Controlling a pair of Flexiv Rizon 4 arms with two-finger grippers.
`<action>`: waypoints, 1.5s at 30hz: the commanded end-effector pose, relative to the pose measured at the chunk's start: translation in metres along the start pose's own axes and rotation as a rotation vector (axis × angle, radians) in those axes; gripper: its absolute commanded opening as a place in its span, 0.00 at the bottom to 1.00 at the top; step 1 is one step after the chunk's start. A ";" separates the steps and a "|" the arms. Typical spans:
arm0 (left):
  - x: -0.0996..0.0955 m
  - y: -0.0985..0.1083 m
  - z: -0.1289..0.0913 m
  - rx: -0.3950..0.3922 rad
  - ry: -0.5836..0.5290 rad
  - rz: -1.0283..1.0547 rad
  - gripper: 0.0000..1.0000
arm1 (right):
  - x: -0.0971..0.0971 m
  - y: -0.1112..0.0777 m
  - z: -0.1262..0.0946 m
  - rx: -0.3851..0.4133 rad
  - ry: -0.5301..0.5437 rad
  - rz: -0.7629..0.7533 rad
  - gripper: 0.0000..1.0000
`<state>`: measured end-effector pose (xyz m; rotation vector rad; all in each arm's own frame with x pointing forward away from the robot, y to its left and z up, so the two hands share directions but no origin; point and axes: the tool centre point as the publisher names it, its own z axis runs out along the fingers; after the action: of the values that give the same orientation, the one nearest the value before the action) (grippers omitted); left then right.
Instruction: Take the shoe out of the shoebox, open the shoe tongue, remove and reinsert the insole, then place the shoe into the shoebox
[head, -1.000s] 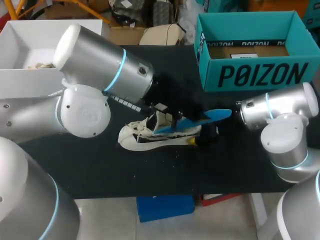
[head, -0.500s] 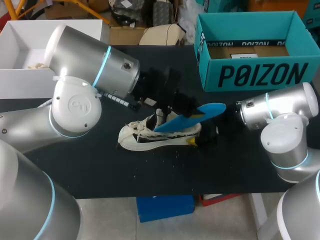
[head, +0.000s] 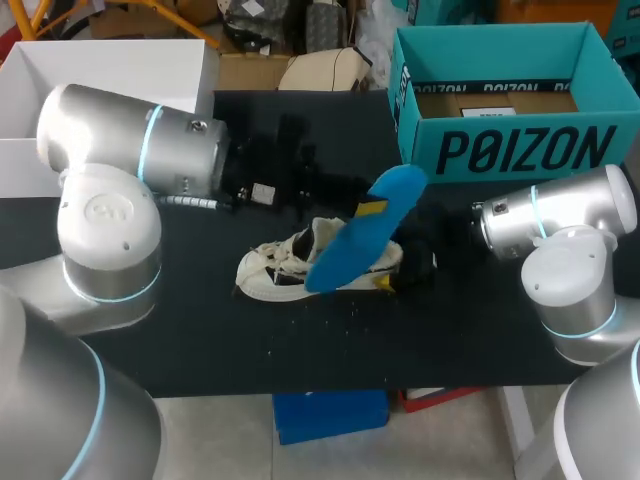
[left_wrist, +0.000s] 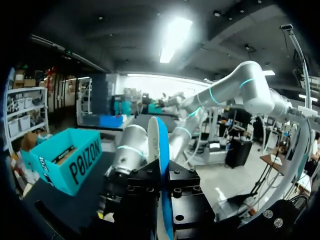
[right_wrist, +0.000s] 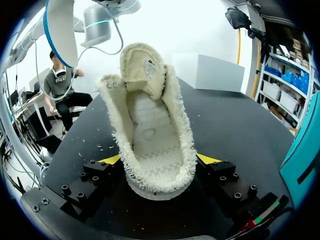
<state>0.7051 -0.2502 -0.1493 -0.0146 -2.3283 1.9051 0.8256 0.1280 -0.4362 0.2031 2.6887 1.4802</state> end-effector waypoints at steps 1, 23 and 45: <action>0.016 -0.002 -0.019 0.237 -0.001 -0.152 0.00 | -0.002 -0.001 0.003 0.001 -0.001 0.001 0.00; 0.020 -0.072 -0.045 0.493 0.061 -0.168 0.00 | -0.002 -0.001 0.003 0.001 -0.001 0.001 0.00; 0.047 -0.139 -0.026 0.503 0.201 -0.106 0.00 | -0.002 -0.001 0.003 0.001 -0.001 0.001 0.00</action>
<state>0.6696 -0.2416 -0.0076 -0.0196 -1.6336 2.2601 0.8256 0.1281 -0.4361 0.2028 2.6887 1.4803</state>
